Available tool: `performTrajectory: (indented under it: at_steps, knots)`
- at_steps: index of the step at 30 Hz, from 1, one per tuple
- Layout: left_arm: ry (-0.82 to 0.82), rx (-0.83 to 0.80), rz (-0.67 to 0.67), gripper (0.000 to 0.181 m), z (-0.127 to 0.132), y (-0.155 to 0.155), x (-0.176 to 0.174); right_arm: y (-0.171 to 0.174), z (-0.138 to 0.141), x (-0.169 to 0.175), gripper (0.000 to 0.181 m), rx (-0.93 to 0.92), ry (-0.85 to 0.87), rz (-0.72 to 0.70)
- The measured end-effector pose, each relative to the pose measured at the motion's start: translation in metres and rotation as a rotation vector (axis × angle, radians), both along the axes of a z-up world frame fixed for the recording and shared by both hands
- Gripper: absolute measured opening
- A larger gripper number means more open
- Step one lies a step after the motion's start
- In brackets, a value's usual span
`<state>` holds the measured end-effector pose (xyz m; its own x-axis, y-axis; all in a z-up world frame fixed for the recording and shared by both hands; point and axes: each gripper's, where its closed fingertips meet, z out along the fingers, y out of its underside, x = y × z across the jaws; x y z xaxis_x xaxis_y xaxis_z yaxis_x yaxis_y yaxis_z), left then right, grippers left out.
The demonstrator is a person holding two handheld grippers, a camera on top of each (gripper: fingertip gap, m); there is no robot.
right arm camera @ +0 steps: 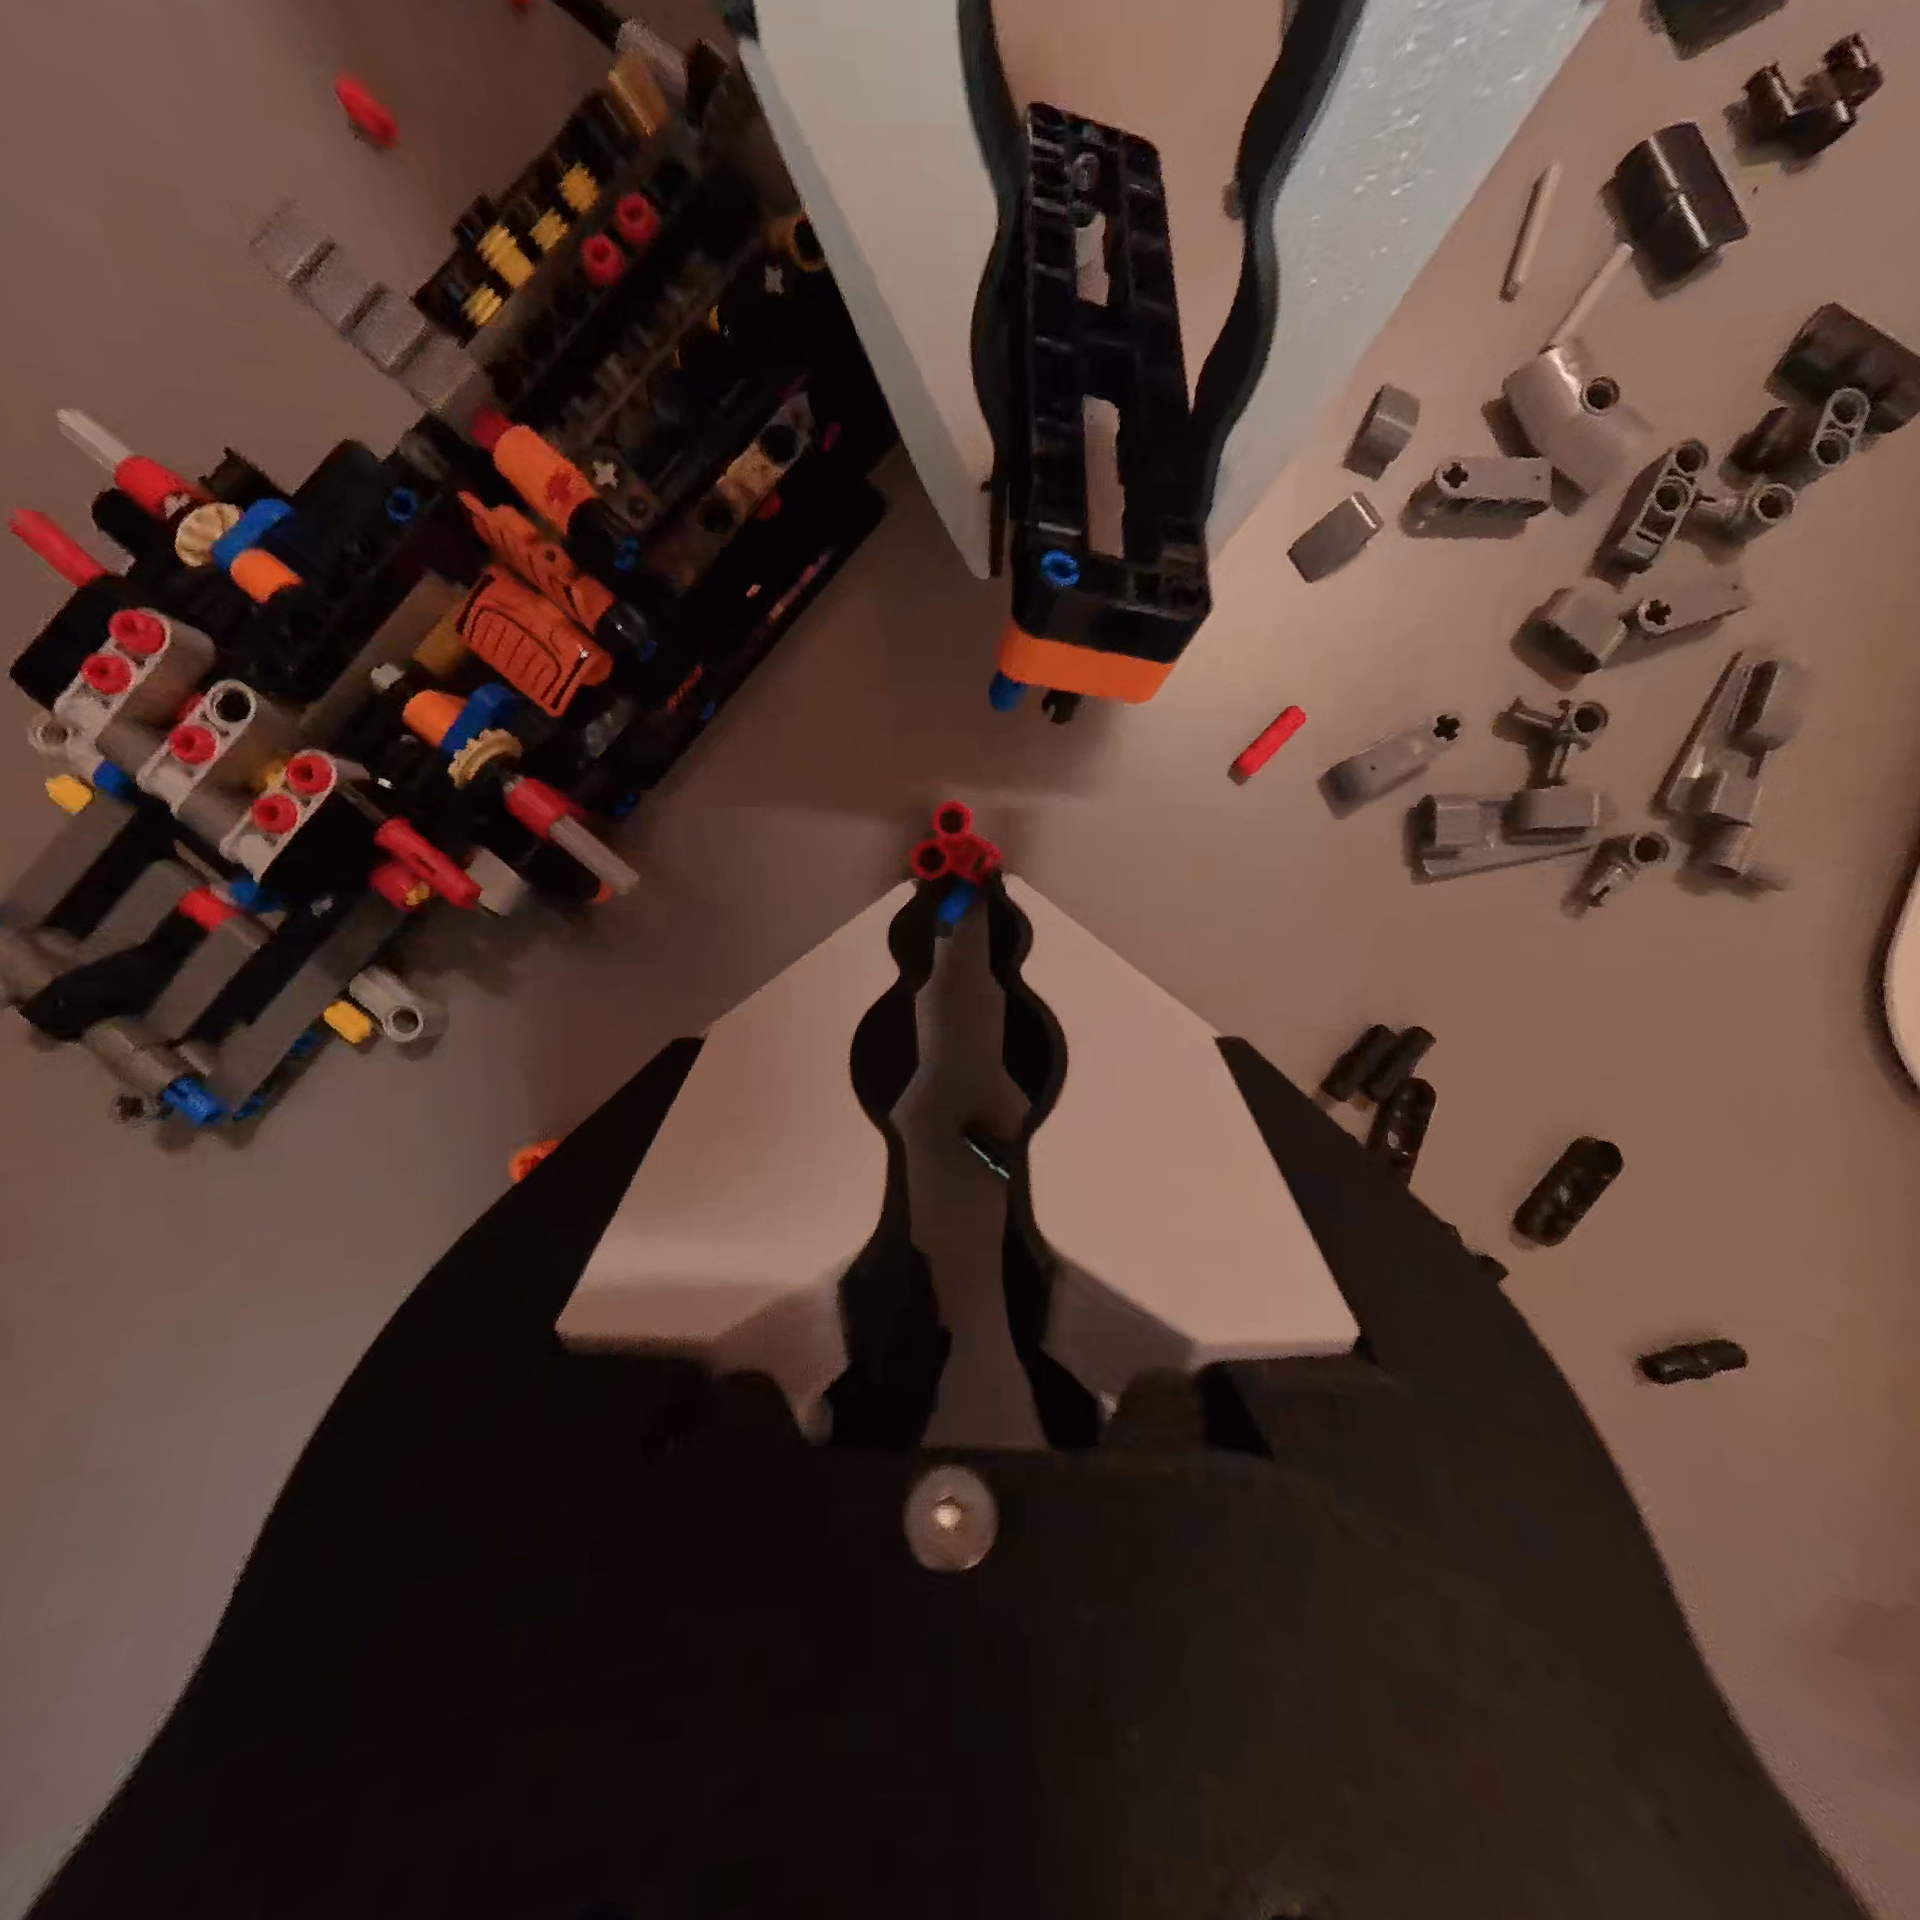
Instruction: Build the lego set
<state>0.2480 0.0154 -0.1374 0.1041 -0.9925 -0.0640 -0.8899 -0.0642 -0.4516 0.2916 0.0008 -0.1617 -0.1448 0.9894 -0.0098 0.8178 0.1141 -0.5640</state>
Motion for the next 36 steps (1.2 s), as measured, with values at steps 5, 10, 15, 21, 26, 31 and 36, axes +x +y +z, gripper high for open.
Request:
performTrajectory:
  at_steps: [5,10,15,21,26,31,36]
  knots:
    - [0.016,-0.026,0.01,0.027,-0.006,0.004,-0.002,0.005,0.001,-0.001,0.007,-0.096,0.017,-0.229]
    - [0.043,-0.031,0.023,0.028,-0.012,0.005,0.0,0.017,0.003,0.001,0.007,-0.172,0.044,-0.565]
    - [0.076,-0.021,0.028,0.028,-0.016,0.005,0.001,0.006,0.005,-0.01,0.021,-0.208,0.065,-0.614]
    - [0.076,-0.036,0.041,0.028,-0.014,0.001,0.003,0.007,0.023,-0.005,0.017,-0.178,0.141,-0.516]
    - [0.103,-0.02,0.025,0.028,-0.016,0.0,0.005,0.018,0.022,0.001,0.018,-0.098,0.125,-0.413]
    - [0.151,-0.005,0.022,0.028,-0.021,0.001,0.004,0.024,0.028,-0.002,0.014,-0.086,0.172,-0.325]
    - [0.19,0.009,0.03,0.028,-0.023,0.003,0.003,0.028,0.036,-0.008,0.008,-0.085,0.195,-0.272]
